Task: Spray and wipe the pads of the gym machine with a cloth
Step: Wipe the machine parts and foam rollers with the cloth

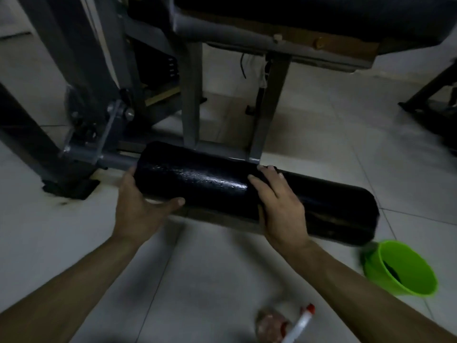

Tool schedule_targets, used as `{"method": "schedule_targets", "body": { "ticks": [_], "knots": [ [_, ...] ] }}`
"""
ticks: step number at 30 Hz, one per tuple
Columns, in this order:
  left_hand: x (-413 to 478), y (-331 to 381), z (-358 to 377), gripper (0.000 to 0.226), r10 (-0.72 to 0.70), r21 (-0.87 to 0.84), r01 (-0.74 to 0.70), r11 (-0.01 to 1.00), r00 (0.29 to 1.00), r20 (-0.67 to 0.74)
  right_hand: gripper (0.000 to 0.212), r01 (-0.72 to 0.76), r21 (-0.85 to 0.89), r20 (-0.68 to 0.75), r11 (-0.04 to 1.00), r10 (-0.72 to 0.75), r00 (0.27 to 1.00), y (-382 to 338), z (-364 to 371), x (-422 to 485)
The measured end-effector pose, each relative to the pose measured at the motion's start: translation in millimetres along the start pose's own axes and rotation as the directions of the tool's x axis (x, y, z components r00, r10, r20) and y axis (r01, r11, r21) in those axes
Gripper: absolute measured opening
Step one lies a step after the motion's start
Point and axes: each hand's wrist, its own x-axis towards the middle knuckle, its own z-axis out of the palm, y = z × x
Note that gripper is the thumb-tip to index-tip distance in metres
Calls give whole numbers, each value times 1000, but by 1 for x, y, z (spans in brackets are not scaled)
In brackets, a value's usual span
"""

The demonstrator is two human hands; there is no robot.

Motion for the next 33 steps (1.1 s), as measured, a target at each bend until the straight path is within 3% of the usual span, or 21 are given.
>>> {"method": "schedule_targets", "body": {
  "ticks": [3,8,14,20,23,28,33],
  "knots": [
    [4,-10,-5,105,-25,-33,25,999,1000,1,44,124,-5,16,992,-124,992,-31,27,24],
    [9,-19,-12,101,-21,-71,18,997,999,-37,43,262,25,92,965,-264,960,-97,75,74],
    [11,-20,-10,63,-32,-24,32,999,999,-23,47,179,197,218,964,-221,951,-152,85,123],
    [4,-11,-12,85,-22,-37,21,999,999,-38,57,418,141,333,898,-440,834,-119,73,118],
    [3,-10,-12,95,-47,-52,45,998,998,-46,39,463,119,263,878,-478,838,-90,56,101],
    [4,-10,-11,97,-59,-48,56,997,996,-61,42,428,7,193,904,-421,886,-49,29,77],
    [5,-10,-13,88,-25,-33,23,999,999,-48,34,432,97,150,897,-442,884,-117,80,116]
  ]
}}
